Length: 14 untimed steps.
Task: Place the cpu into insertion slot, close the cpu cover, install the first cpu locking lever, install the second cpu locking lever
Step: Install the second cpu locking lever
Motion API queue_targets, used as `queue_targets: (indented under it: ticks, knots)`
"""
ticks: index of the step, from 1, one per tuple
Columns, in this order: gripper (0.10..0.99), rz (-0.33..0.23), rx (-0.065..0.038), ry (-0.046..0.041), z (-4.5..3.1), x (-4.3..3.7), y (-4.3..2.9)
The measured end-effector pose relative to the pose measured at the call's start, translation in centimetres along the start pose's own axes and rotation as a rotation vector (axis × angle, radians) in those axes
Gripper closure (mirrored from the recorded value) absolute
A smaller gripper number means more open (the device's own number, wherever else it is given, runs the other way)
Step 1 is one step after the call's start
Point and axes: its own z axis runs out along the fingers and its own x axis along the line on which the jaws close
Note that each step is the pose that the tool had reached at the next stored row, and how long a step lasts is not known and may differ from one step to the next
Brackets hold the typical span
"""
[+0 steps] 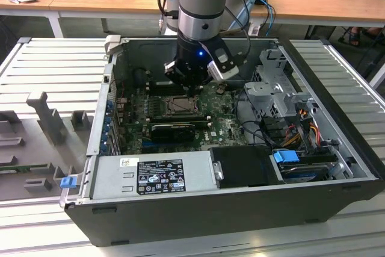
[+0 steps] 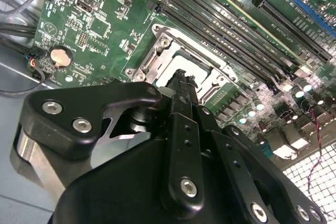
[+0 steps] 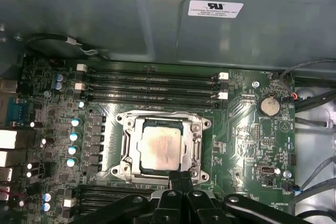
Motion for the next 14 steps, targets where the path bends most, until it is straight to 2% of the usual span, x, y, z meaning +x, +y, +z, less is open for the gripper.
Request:
queue_targets:
  ticks: [6,9,11,14]
  knots:
    - [0.980,0.000,0.000,0.0004,-0.01,0.03,-0.30]
    - [0.980,-0.001,-0.001,0.0136,0.71,0.09,-0.51]
    - [0.980,-0.004,-0.001,0.0146,1.03,0.13,-0.95]
    - [0.980,-0.008,-0.001,0.0148,1.07,0.17,-1.62]
